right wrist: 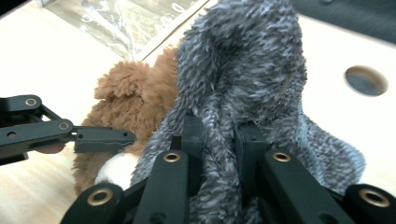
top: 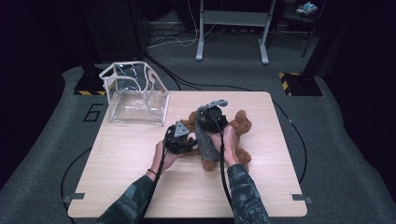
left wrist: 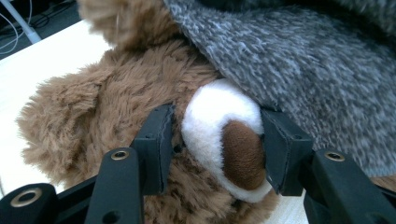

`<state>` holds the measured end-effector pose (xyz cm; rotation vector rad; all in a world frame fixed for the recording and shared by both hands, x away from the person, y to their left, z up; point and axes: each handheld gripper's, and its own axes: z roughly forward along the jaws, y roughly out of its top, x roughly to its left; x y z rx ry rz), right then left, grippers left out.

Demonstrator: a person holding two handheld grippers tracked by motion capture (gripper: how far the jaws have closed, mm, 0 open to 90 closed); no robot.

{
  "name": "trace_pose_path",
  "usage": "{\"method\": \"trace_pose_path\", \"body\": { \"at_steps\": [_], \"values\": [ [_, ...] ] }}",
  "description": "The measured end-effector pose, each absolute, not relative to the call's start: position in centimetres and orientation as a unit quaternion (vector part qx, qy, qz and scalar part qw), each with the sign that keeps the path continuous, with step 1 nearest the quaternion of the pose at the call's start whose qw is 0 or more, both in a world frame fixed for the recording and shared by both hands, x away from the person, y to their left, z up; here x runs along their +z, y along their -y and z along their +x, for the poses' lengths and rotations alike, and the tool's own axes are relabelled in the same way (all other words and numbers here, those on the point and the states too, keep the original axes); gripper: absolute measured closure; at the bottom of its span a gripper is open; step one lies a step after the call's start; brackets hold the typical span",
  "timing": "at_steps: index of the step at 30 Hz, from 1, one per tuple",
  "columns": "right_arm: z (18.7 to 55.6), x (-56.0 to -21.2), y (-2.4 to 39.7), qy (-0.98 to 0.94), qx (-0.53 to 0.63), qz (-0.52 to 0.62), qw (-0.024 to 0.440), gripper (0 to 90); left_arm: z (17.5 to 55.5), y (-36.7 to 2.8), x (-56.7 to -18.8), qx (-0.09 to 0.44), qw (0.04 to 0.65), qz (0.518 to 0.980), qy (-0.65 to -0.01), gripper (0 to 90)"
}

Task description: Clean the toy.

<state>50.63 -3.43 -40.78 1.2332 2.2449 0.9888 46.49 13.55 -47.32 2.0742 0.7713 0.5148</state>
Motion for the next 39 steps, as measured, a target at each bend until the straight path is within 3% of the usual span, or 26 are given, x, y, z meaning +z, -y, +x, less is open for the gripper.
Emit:
{"method": "trace_pose_path", "body": {
  "at_steps": [5, 9, 15, 25, 28, 33, 39],
  "values": [
    [49.8, -38.9, 6.0, -0.773, 0.357, 0.473, 0.226, 77.9, 46.5, -13.7, -47.3, 0.201, 0.422, 0.829, -0.307, 48.6],
    [49.9, -38.8, 8.9, -0.745, 0.318, 0.517, 0.276, 77.7, 46.5, -13.7, -47.3, 0.201, 0.423, 0.828, -0.308, 48.6],
    [50.9, -40.6, 8.6, -0.756, 0.284, 0.528, 0.264, 77.7, 46.5, -13.6, -47.3, 0.202, 0.422, 0.829, -0.306, 48.6],
    [51.4, -41.9, 3.8, -0.812, 0.31, 0.458, 0.19, 78.0, 46.5, -13.6, -47.4, 0.207, 0.421, 0.828, -0.307, 48.5],
    [51.0, -41.2, 4.6, -0.8, 0.327, 0.463, 0.198, 77.9, 46.5, -13.6, -47.4, 0.206, 0.423, 0.827, -0.306, 48.5],
    [50.7, -41.1, 6.8, -0.797, 0.271, 0.479, 0.25, 78.0, 46.5, -13.6, -47.4, 0.206, 0.423, 0.827, -0.307, 48.5],
    [50.2, -41.3, 9.7, -0.788, 0.254, 0.495, 0.263, 78.0, 46.4, -13.6, -47.4, 0.203, 0.425, 0.827, -0.306, 48.5]
  ]
}}
